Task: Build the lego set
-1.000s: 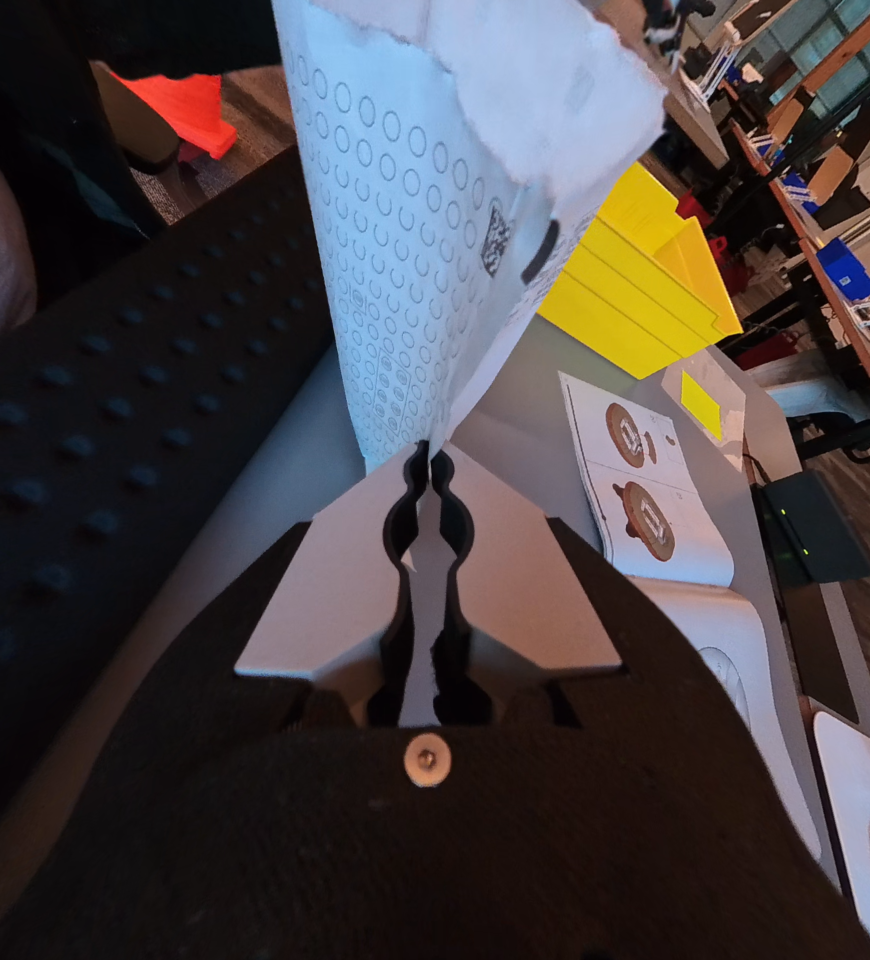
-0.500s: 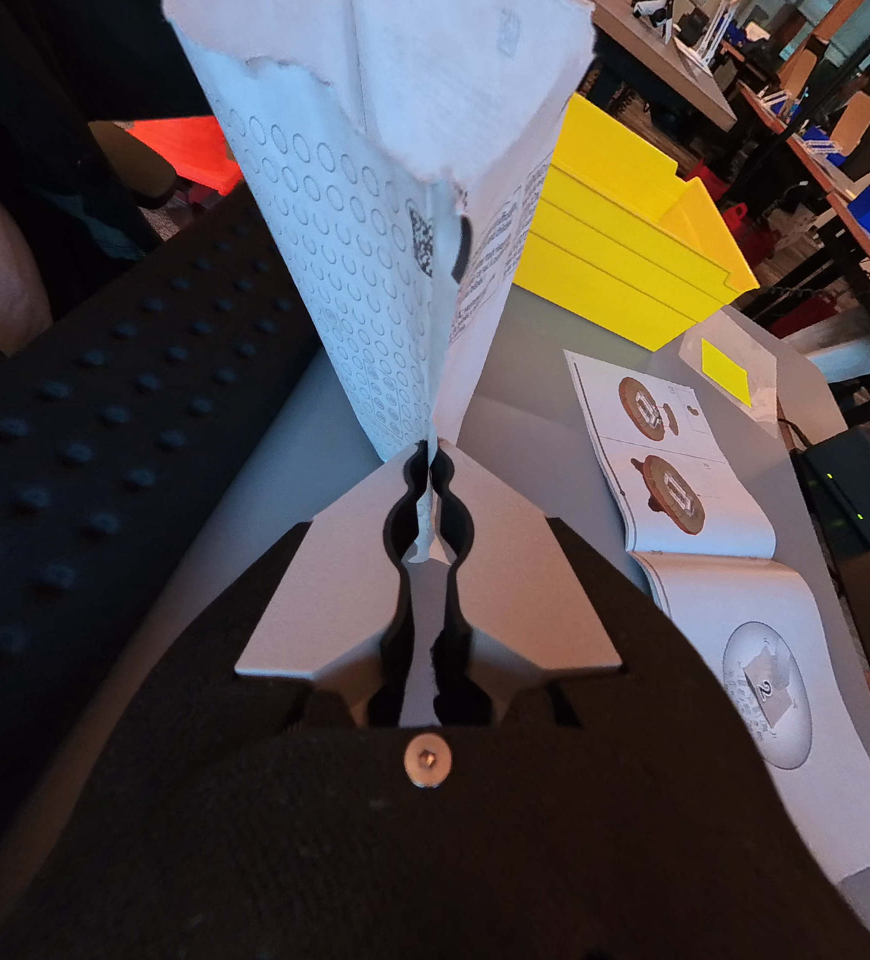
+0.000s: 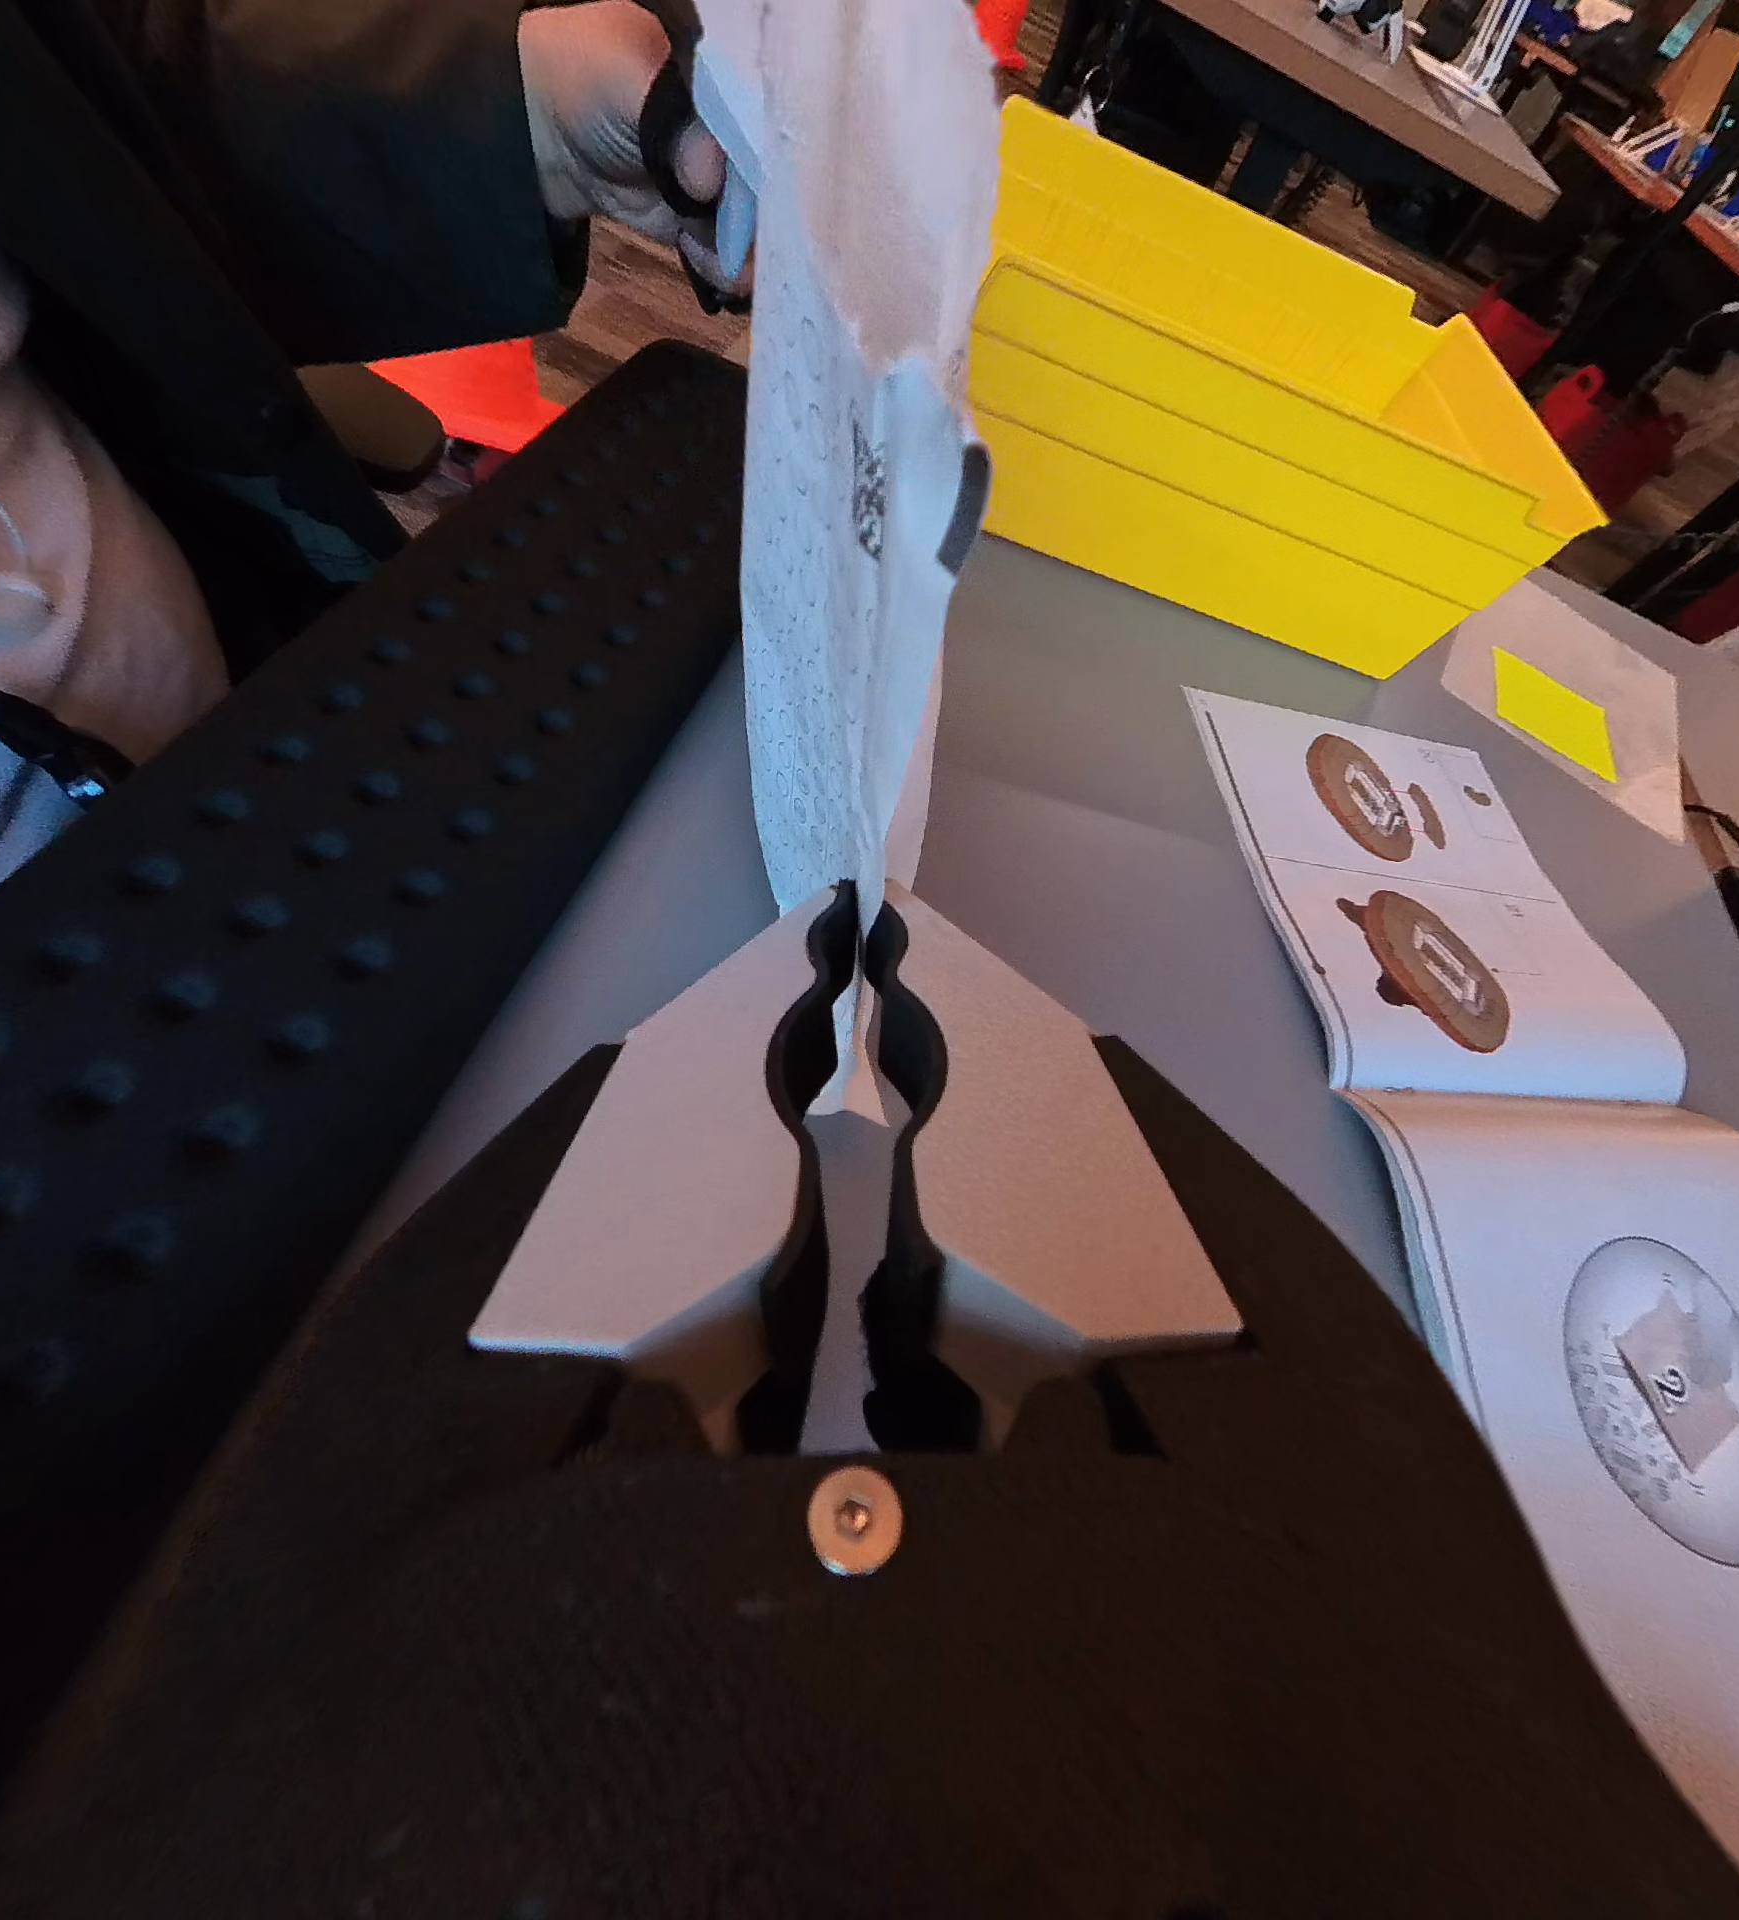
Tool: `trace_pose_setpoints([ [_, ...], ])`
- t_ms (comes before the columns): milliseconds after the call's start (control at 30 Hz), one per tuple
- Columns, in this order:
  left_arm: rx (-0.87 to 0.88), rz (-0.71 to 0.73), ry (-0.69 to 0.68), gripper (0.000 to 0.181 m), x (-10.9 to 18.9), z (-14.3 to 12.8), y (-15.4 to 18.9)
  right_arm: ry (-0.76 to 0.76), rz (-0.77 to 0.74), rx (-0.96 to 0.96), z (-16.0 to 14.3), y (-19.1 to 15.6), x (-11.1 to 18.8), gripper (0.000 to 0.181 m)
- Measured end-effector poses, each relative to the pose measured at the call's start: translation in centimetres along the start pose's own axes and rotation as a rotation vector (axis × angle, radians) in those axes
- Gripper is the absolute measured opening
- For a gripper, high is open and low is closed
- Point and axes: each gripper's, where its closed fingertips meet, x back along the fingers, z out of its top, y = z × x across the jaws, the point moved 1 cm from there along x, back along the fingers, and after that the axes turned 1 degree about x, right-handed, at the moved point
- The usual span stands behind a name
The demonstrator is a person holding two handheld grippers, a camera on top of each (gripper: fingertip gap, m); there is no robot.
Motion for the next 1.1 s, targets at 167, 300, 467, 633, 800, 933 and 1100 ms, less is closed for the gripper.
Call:
trace_pose_setpoints([
  [167, 0.051, -0.004, -0.038, 0.000, -1.3, 0.5, -0.3, 0.082, 0.042, -0.118, 1.0, 0.2, 0.3, 0.008],
  [300, 0.090, -0.012, -0.039, 0.000, -2.1, 1.0, -0.7, 0.099, 0.021, -0.193, 0.8, 1.1, 0.5, 0.000],
  [467, 0.087, -0.021, -0.065, 0.000, -3.2, 0.9, -0.2, 0.112, 0.019, -0.261, 0.3, 1.9, 1.2, 0.000],
  [633, 0.028, 0.014, -0.088, 0.000, -3.8, 2.6, 0.7, 0.099, -0.001, -0.233, 0.7, 2.1, 2.4, 0.000],
  [800, 0.030, 0.042, -0.109, 0.000, -4.2, 2.6, 0.2, 0.101, -0.041, -0.200, 0.5, 2.4, 3.7, 0.000],
  [933, 0.003, 0.034, -0.100, 0.000, -4.8, 2.5, 0.9, 0.077, -0.034, -0.199, 0.3, 2.3, 3.6, 0.000],
  [1100, -0.017, 0.008, -0.160, 0.000, -5.1, 1.5, 1.6, -0.021, -0.275, -0.222, 1.5, 3.6, 7.4, 0.028],
])
